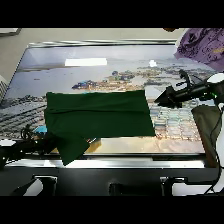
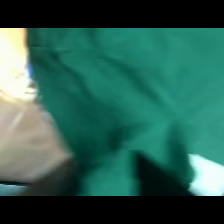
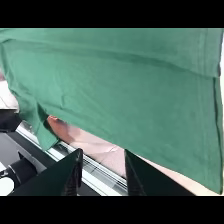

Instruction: Fold the clothes and pants, and hang the long-sleeved shirts on hangers.

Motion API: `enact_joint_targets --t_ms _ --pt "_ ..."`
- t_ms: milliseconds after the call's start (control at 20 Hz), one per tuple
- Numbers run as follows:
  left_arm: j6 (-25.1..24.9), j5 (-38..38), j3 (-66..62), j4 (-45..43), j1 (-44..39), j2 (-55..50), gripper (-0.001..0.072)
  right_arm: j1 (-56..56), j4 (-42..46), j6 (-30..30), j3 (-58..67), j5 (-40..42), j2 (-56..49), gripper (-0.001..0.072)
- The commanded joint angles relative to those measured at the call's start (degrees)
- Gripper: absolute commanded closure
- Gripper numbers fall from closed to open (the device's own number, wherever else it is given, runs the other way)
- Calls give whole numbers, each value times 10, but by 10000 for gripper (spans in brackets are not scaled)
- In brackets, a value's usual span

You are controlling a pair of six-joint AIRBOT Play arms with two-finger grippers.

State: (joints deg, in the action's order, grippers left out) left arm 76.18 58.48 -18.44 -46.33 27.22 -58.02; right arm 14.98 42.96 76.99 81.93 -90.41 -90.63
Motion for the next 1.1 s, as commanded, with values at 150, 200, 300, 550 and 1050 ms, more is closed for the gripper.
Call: enact_joint_targets --t_ms 150,200,300,550,1050 --pt "-17 23 0 11 -30 -18 686 37 28 -13 0 -7 13 393" --pt "-20 30 0 11 -30 -18 686 62 46 -8 0 -3 16 392" --pt "-30 40 0 11 -30 -17 686 101 73 -2 -12 2 16 390" --pt "-29 41 0 11 -30 -16 686 75 97 -32 -151 68 9 253" --pt "-29 41 0 11 -30 -16 686 41 105 -69 -270 125 -1 259"
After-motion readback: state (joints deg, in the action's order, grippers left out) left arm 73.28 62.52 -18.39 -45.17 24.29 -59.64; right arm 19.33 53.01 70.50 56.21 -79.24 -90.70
